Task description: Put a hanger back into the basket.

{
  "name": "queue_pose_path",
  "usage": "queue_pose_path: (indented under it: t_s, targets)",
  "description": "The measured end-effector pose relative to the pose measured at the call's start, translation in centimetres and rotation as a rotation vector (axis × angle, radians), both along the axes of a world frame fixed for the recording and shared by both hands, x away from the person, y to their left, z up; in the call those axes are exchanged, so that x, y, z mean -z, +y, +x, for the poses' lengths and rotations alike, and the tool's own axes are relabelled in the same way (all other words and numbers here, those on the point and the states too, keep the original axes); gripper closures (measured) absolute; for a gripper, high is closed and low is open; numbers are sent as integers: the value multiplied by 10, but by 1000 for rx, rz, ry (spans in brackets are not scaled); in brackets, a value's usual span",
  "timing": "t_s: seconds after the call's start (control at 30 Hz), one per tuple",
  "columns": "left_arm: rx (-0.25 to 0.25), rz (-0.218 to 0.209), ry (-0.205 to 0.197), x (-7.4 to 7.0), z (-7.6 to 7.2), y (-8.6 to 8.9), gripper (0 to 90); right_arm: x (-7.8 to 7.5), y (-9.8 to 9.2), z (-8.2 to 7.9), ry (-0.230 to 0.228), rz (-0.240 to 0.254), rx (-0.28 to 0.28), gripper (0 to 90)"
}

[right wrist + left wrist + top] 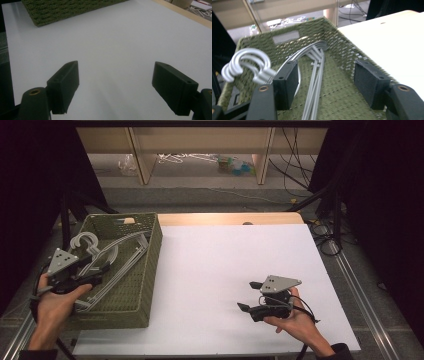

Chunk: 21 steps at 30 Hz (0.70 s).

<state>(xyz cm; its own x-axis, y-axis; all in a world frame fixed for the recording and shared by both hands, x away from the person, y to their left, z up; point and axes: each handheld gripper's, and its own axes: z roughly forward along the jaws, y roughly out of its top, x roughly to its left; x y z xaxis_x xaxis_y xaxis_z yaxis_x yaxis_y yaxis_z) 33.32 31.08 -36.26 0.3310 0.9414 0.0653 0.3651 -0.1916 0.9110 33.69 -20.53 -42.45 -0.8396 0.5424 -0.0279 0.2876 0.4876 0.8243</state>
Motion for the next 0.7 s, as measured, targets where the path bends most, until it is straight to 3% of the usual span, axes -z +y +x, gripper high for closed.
queue_pose_path:
  t_s: [0.13, 0.23, 0.33, 0.7]
  targets:
    - [58, -28, -34, -8, -10, -18, 356, 1, 0, 0, 2, -1, -1, 226]
    - [99, -26, -37, -7, -16, -31, 343, 1, 0, 0, -4, 2, 0, 225]
    - [140, -22, -47, -4, -19, -41, 325, 2, 0, 0, 2, 6, 5, 220]
    - [222, -100, -66, 15, -27, -64, 264, 2, 0, 0, -3, 14, -4, 193]
